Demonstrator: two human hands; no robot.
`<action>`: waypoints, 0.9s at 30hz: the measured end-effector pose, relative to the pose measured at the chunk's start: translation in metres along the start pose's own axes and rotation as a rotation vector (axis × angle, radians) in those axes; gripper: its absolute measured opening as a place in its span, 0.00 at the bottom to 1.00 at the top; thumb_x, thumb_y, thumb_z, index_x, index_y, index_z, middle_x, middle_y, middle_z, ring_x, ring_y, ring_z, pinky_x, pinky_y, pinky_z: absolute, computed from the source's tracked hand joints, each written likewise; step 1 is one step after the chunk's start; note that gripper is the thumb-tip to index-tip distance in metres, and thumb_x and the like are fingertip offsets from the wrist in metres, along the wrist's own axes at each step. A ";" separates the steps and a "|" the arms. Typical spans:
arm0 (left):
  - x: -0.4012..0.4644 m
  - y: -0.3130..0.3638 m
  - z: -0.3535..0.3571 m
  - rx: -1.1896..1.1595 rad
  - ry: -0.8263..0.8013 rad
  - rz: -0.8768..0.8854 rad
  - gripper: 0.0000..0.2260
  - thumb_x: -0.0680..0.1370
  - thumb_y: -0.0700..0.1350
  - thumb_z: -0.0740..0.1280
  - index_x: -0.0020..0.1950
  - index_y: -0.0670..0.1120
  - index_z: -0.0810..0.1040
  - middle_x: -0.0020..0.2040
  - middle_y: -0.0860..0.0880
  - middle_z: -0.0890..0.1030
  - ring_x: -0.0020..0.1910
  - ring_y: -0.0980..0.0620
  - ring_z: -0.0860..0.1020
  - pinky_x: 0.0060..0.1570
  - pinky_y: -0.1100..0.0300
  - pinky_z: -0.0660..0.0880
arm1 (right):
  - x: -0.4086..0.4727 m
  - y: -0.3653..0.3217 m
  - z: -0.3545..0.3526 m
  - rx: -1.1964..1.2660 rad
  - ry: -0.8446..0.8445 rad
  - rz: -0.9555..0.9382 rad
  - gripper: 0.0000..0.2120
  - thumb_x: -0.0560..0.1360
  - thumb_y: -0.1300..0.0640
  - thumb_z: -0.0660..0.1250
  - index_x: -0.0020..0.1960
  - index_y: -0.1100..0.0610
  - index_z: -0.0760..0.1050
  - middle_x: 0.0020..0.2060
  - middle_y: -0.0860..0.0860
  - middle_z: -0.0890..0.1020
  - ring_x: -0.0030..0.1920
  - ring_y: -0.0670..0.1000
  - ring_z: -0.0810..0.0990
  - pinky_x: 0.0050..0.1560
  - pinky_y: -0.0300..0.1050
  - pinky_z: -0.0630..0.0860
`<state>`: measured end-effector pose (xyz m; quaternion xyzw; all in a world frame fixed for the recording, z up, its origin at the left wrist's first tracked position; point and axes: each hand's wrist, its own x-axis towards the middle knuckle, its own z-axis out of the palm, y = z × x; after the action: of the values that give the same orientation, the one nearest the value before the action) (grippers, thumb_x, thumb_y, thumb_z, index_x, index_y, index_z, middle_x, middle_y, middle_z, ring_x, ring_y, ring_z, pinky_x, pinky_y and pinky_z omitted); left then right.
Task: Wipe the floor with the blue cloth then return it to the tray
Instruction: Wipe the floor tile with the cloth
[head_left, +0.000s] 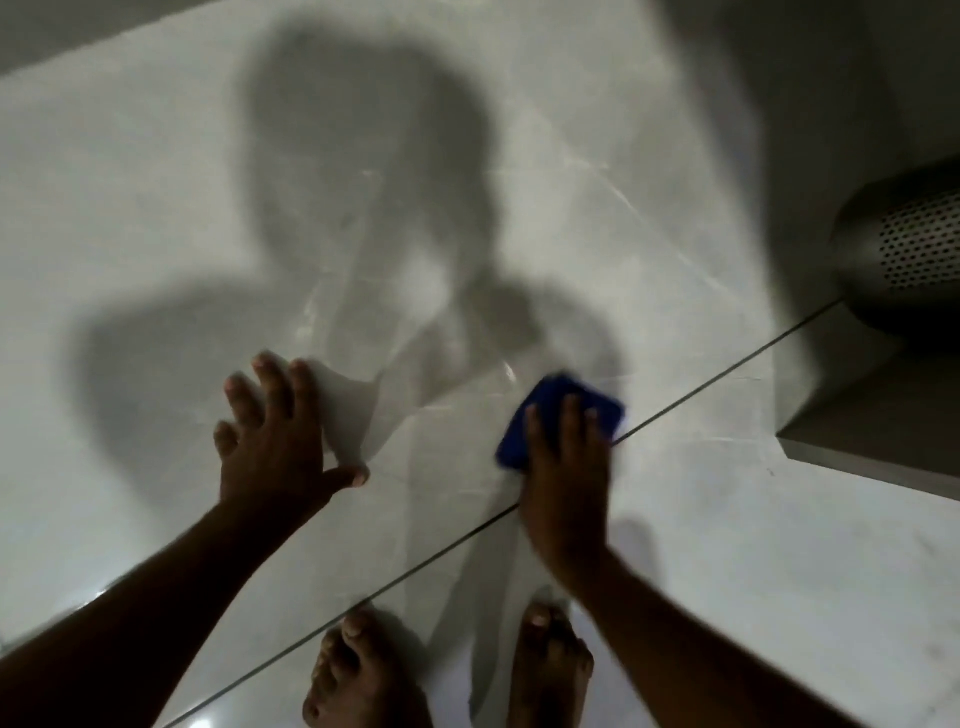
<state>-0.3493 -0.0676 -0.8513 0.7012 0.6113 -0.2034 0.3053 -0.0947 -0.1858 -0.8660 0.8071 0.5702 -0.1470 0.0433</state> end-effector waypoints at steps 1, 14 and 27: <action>-0.001 -0.001 0.000 0.001 0.003 -0.004 0.62 0.61 0.65 0.77 0.78 0.46 0.39 0.79 0.37 0.38 0.76 0.28 0.41 0.68 0.27 0.58 | -0.019 -0.019 0.005 0.003 -0.065 -0.117 0.30 0.70 0.60 0.68 0.72 0.53 0.70 0.72 0.64 0.69 0.70 0.72 0.67 0.67 0.70 0.67; -0.002 0.000 -0.001 0.017 0.006 -0.010 0.62 0.61 0.66 0.76 0.78 0.44 0.39 0.79 0.37 0.38 0.76 0.28 0.42 0.68 0.28 0.59 | 0.070 0.077 -0.013 -0.082 0.038 0.171 0.34 0.77 0.48 0.61 0.78 0.58 0.54 0.76 0.69 0.55 0.74 0.74 0.54 0.69 0.71 0.60; 0.000 -0.005 0.006 0.006 0.035 -0.002 0.63 0.60 0.65 0.77 0.78 0.44 0.39 0.79 0.37 0.39 0.76 0.29 0.42 0.68 0.27 0.59 | 0.155 -0.035 -0.009 -0.067 0.080 -0.240 0.35 0.75 0.42 0.61 0.78 0.52 0.58 0.77 0.64 0.58 0.76 0.70 0.55 0.71 0.67 0.56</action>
<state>-0.3534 -0.0710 -0.8568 0.7050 0.6165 -0.1933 0.2925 -0.0784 -0.0309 -0.8987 0.7364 0.6685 -0.0997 0.0297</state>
